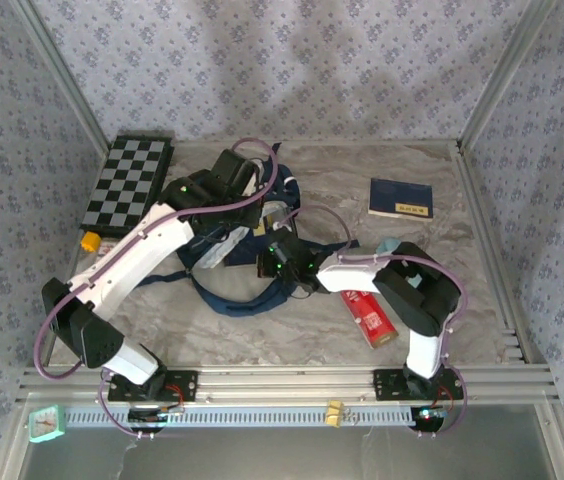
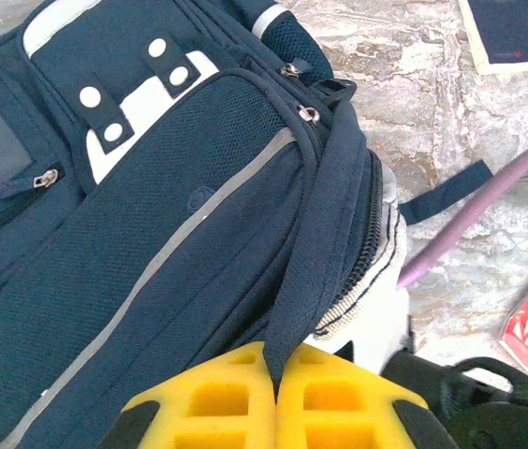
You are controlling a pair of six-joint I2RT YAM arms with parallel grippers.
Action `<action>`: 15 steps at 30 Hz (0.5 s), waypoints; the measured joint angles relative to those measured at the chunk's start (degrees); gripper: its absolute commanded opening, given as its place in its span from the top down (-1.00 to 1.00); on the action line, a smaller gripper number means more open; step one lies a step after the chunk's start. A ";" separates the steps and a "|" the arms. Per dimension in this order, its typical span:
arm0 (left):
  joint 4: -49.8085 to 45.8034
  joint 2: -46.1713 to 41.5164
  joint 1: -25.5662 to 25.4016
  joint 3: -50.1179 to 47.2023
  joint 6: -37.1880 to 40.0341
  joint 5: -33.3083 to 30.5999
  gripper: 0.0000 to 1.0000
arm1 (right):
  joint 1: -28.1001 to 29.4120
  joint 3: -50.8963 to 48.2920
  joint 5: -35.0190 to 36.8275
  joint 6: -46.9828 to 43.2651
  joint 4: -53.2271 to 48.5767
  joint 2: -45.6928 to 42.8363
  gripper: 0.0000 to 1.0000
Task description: Pack the student bag
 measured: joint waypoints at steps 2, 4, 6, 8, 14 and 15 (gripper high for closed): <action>0.02 -0.17 0.04 -0.13 -0.74 -0.09 1.00 | -0.02 1.53 0.02 -0.09 1.42 1.09 0.95; -0.09 -0.42 0.17 -0.26 -1.05 -0.15 1.00 | 0.02 2.05 0.09 -0.52 2.01 1.18 0.94; 0.04 -1.03 0.39 -0.74 -1.16 -0.35 1.00 | 0.17 2.16 0.11 -1.09 1.92 0.76 0.92; 0.11 -2.40 0.66 -2.25 -1.14 -0.33 1.00 | 0.48 1.95 0.39 -1.62 1.11 -0.31 0.87; 0.59 -6.25 1.40 -7.85 -1.11 -0.52 1.00 | 4.22 -1.97 5.99 -3.87 -6.62 -12.55 0.62; 0.94 -6.91 1.40 -9.31 -1.14 -0.52 1.00 | 5.01 -2.08 7.41 -3.96 -8.98 -15.19 0.57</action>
